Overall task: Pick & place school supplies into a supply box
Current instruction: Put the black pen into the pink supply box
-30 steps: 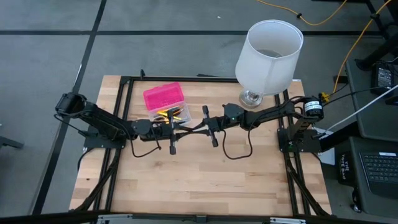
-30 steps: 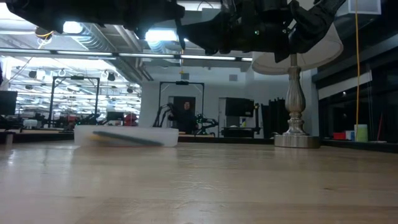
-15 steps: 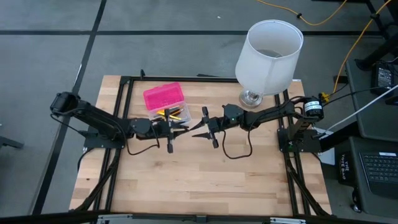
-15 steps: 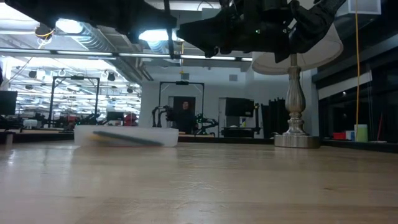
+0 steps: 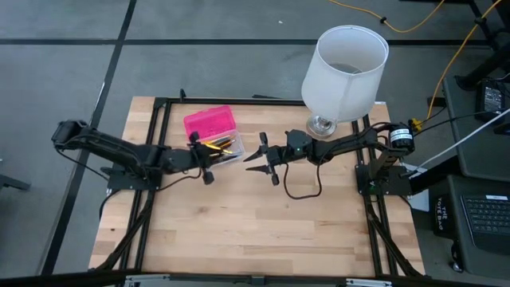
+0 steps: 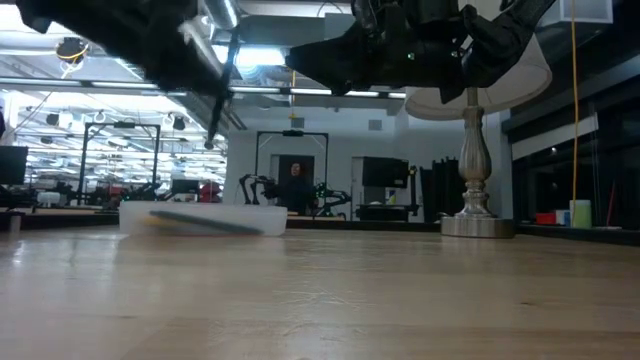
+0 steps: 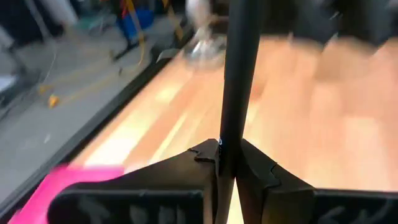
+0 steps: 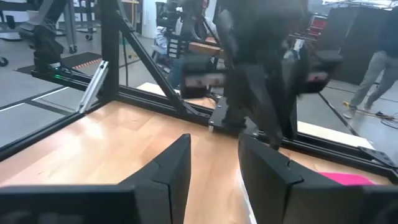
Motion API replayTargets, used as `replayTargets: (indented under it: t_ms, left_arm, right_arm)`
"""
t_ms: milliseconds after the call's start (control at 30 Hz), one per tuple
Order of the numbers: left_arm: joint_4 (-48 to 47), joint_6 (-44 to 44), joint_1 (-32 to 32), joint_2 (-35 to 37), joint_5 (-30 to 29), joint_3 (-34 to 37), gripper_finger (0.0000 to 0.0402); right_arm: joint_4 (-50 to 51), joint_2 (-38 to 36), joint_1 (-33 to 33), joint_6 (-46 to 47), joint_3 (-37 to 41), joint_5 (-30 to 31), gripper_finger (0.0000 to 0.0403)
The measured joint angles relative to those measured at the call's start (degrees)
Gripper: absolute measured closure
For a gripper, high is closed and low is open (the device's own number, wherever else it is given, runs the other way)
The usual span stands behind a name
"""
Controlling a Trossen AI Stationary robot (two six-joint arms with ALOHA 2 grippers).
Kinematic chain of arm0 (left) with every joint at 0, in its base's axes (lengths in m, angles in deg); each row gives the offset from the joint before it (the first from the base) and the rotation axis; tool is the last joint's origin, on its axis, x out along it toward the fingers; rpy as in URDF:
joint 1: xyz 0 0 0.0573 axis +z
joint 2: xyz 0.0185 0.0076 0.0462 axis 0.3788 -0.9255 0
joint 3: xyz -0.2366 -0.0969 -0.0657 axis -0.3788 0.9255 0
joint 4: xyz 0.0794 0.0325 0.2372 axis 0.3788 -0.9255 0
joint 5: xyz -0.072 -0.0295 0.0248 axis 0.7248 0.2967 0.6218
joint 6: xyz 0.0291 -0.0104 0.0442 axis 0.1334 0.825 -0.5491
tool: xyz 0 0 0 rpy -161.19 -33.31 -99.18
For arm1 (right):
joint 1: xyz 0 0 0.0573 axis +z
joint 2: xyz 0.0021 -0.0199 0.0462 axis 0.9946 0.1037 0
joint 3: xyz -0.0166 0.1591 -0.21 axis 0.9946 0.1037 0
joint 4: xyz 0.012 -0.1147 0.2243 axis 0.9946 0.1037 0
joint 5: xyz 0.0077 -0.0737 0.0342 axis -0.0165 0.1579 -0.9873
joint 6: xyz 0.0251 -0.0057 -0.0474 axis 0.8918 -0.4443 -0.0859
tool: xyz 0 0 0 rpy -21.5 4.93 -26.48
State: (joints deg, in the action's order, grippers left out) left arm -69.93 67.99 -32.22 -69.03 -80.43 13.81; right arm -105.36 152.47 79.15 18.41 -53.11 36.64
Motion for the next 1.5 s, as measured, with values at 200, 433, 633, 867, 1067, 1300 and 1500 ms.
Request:
replayTargets:
  t_ms: [200, 433, 633, 867, 1067, 1300, 1500]
  left_arm:
    - [-11.6, 6.9, 5.0, -0.6, 0.4, 0.0, 0.0382]
    - [-14.4, 4.6, 10.0, -2.6, -1.6, 0.0, 0.0379]
    - [-17.2, 4.1, 11.4, -5.1, -0.9, 0.0, 0.0379]
    - [-20.8, 4.9, 12.0, -8.8, -1.7, 0.0, 0.0377]
    - [-20.7, 5.0, 12.0, -10.2, -6.3, 0.0, 0.0376]
    - [-20.8, 4.2, 12.0, -10.4, -7.0, 0.0, 0.0367]
    - [-20.8, 4.2, 12.0, -10.4, -6.9, 0.0, 0.0365]
  right_arm:
    - [0.6, 0.0, 0.1, -0.3, 0.0, 0.0, 0.0265]
    - [2.4, 0.0, 0.0, -1.7, 0.0, 0.0, 0.0265]
    - [3.0, 0.0, -0.3, -1.7, 0.0, 0.0, 0.0265]
    - [3.4, 0.0, -0.3, -1.7, 0.0, 0.1, 0.0265]
    - [4.1, 0.0, -0.3, -1.8, 0.0, 0.1, 0.0265]
    - [5.7, 0.0, -1.0, -1.8, 0.1, 0.5, 0.0265]
    - [6.5, 0.0, -1.1, -1.7, 0.1, 3.0, 0.0265]
